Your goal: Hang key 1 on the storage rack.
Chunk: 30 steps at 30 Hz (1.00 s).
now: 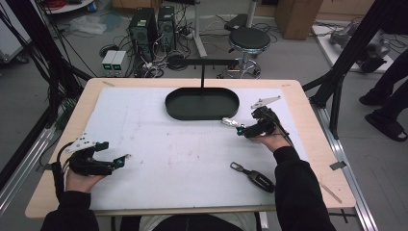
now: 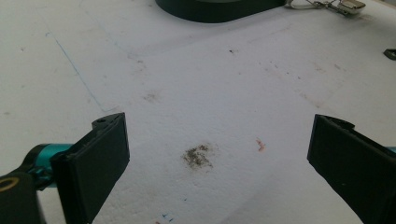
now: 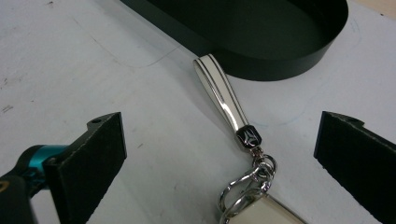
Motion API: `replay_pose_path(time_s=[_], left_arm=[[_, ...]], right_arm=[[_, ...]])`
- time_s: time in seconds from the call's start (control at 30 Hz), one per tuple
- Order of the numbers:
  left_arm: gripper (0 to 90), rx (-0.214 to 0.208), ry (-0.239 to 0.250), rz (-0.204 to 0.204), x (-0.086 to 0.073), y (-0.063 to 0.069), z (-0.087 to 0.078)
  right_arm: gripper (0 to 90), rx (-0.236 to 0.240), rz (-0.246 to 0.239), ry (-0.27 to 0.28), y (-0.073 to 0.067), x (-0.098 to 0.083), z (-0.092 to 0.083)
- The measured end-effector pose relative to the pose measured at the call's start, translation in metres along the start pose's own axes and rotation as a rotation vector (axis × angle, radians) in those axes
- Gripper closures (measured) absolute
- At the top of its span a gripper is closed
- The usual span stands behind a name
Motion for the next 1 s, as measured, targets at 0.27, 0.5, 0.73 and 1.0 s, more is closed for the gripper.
replay_pose_path(time_s=[0.27,0.5,0.73,1.0], left_arm=[[6.0,-0.005,0.003,-0.001,0.0,0.001,0.001],[6.0,-0.008,0.004,-0.001,0.0,0.001,0.001],[6.0,-0.017,0.015,-0.008,0.001,0.0,0.0],[6.0,-0.023,0.012,-0.003,0.001,0.0,0.001]], right_arm=[[1.6,0.002,-0.009,-0.044,0.001,0.01,0.01],[1.6,-0.003,-0.052,-0.08,0.003,0.021,0.02],[1.7,-0.026,-0.03,-0.104,0.01,0.029,0.033],[1.7,-0.043,-0.041,-0.161,0.016,0.031,0.048]])
Point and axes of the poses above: each handheld gripper's, and its own axes: z roughly forward along the jaws, x roughly out of its top, y roughly to its right, the point moved 5 cm from there along z, roughly forward along the jaws, and after that the axes turned 11 degrees about -x, right-handed, at the moved point
